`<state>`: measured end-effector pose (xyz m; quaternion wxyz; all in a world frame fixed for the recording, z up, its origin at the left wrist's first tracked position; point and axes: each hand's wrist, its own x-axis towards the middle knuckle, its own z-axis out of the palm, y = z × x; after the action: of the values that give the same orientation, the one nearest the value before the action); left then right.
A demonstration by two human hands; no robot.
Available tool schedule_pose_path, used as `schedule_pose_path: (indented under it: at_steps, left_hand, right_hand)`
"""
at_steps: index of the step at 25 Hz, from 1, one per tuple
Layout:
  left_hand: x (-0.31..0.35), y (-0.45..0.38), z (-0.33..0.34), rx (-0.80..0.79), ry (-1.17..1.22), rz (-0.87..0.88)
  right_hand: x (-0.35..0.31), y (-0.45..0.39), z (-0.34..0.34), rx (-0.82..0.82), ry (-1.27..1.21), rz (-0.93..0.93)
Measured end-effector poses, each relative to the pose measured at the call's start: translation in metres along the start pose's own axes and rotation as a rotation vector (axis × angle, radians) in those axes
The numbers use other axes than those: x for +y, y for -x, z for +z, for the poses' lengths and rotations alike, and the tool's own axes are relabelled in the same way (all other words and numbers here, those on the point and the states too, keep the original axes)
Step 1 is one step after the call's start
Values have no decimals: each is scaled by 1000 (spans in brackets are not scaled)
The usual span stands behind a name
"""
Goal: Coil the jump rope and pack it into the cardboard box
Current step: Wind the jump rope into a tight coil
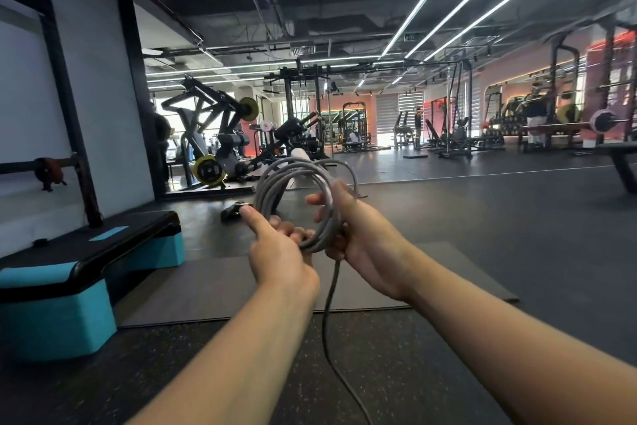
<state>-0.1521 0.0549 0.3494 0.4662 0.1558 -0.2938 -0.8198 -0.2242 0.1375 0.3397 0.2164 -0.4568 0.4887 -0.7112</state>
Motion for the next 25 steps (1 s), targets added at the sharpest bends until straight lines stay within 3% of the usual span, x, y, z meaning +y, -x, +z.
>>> schedule_pose_path:
  at_steps: [4,8,9,10,12,13,14,15,17,21,25]
  left_hand:
    - [-20,6,1,85,-172,36]
    - [-14,1,-20,72,-918,349]
    - [-4,2,-21,85,-1026,522]
    - [7,1,-21,39,-1128,801]
    - [29,-8,-12,-264,-1559,1398]
    - [38,-12,-3,-489,-1778,1544]
    - [46,-17,6,-704,-1933,1539]
    - [51,-22,14,-887,-2000,1411]
    - [55,-27,22,-1088,-1887,1086]
    - [53,-32,12,-1204,-1779,789]
    - [60,-34,2,-1247,-1947,829]
  right_hand:
    - [0,-4,12,161,222,-137]
    - [-18,-8,2,105,443,-145]
    - [-22,-9,-3,70,523,-114]
    - [-27,-11,-7,21,604,-69]
    - [-35,-14,-13,-84,753,21]
    - [-39,-15,-16,-115,825,56]
    - [-44,-15,-18,-139,889,82]
    - [-48,-15,-19,-164,940,101]
    - [-54,-14,-19,-219,992,127]
    - [-53,-10,-18,-281,1025,152]
    - [-58,-2,-28,-323,913,289]
